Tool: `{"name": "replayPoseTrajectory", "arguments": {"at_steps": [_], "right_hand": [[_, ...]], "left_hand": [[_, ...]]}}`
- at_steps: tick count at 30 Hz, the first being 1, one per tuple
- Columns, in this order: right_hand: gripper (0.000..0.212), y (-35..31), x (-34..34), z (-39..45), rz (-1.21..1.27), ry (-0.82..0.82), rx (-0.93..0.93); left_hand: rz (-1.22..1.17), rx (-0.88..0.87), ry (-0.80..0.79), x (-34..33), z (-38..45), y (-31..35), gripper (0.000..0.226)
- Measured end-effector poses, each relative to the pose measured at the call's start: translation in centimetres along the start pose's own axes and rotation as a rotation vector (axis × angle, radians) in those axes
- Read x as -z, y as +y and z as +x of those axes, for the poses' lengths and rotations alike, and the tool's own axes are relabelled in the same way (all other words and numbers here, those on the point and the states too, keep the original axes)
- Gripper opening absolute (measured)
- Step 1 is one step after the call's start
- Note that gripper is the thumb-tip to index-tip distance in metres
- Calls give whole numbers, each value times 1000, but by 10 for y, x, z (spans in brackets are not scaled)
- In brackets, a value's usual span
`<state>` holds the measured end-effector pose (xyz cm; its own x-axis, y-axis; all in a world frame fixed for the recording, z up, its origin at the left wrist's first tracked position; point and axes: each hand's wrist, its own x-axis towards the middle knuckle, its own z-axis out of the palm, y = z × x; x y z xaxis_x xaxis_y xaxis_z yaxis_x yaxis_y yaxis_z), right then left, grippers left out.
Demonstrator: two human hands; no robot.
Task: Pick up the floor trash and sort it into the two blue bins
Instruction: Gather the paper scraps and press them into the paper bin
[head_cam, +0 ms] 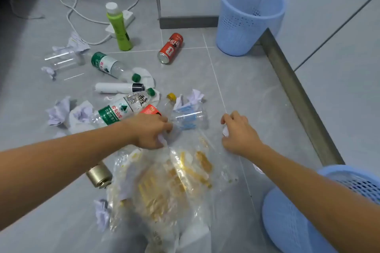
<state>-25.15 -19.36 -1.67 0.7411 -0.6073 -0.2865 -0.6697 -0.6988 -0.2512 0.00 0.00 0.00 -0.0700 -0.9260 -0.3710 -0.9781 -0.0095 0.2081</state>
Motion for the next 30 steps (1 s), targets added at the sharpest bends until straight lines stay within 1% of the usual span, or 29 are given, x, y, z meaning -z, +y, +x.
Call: {"name": "replayPoseTrajectory", "arguments": {"at_steps": [1, 3, 4, 6, 8, 10, 12, 15, 18, 21, 26, 28, 30], "right_hand": [[50, 6, 0, -3, -11, -21, -48], [58, 20, -4, -5, -7, -63, -132], [58, 26, -9, -7, -9, -120, -143], [50, 33, -18, -4, -38, -177, -112], [40, 32, -27, -1, -54, -167, -81], [30, 26, -34, 2, -52, -161, -67], [18, 21, -35, 7, -71, -165, -48], [14, 12, -19, 10, -98, -208, -13], [15, 9, 21, 1, -83, -192, 89], [21, 15, 68, -24, -80, -146, 142], [21, 36, 140, -91, 15, -78, 119], [21, 45, 167, -125, 72, -21, 109], [21, 59, 187, -164, 140, 32, 67]], "left_hand": [[61, -19, -78, -4, -1, 4, 47], [175, -53, -129, -14, -4, 5, 57], [218, -39, -157, -20, -7, 5, 61], [254, -16, -172, -24, -4, 0, 65], [264, -4, -187, -28, 0, -1, 65], [205, 28, -223, -34, 3, 2, 58], [77, 87, -227, -35, 6, 0, 44], [-59, 104, -158, -27, 10, -5, 21], [-108, 68, -106, -15, 8, -12, 12], [-118, 51, -65, 1, 2, -20, 19], [-127, 31, 30, 32, -12, -27, 20], [-165, 3, 108, 58, -19, -19, 21], [-241, -88, 181, 97, -19, 10, 17]]}}
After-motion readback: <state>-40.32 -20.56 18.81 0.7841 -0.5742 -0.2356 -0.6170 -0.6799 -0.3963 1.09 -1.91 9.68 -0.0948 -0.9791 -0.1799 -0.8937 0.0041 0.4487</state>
